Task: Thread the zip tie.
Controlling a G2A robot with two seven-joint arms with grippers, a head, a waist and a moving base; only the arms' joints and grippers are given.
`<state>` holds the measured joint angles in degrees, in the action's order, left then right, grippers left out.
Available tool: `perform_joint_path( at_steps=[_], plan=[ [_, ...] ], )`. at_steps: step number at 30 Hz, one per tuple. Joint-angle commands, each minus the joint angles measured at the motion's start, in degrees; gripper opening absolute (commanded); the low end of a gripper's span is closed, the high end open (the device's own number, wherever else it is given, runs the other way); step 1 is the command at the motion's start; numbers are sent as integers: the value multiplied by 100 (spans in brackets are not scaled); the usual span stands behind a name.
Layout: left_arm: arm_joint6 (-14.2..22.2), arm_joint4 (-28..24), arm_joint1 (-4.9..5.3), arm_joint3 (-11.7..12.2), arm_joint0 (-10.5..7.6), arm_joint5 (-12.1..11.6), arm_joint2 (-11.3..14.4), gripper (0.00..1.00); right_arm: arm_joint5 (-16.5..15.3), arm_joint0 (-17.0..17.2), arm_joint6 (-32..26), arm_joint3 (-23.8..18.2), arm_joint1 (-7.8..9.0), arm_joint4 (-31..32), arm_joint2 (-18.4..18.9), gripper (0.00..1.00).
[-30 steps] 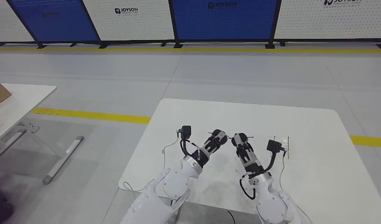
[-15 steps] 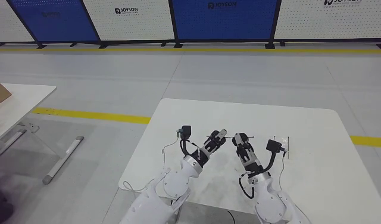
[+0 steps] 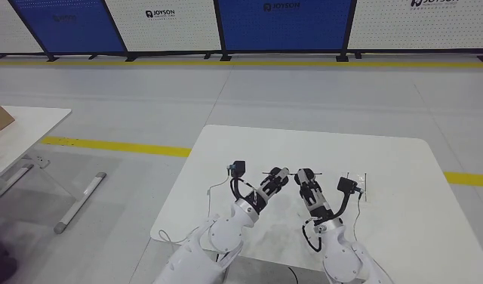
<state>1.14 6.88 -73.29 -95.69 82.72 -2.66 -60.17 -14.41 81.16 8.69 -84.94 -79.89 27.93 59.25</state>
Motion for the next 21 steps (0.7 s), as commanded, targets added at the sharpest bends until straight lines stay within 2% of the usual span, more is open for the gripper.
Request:
perform_joint_path(
  at_steps=[1, 10, 13, 15, 21],
  plan=[
    [2, 12, -3, 9, -11, 23, 12, 19, -8, 3, 1, 0, -3, 5, 6, 0],
    [-17, 38, -21, 54, -63, 127, 52, 18, -52, 14, -35, -22, -15, 1, 54, 0],
    [-26, 46, -26, 56, -74, 155, 59, 11, -64, 13, -57, -24, -18, 16, 65, 0],
    [-25, 54, -28, 54, -79, 173, 61, 0, -68, 12, -77, -25, -20, 23, 71, 0],
    [11, 52, -35, 53, -94, 198, 79, 0, -65, 0, -111, -21, -29, 25, 93, 0]
  ],
)
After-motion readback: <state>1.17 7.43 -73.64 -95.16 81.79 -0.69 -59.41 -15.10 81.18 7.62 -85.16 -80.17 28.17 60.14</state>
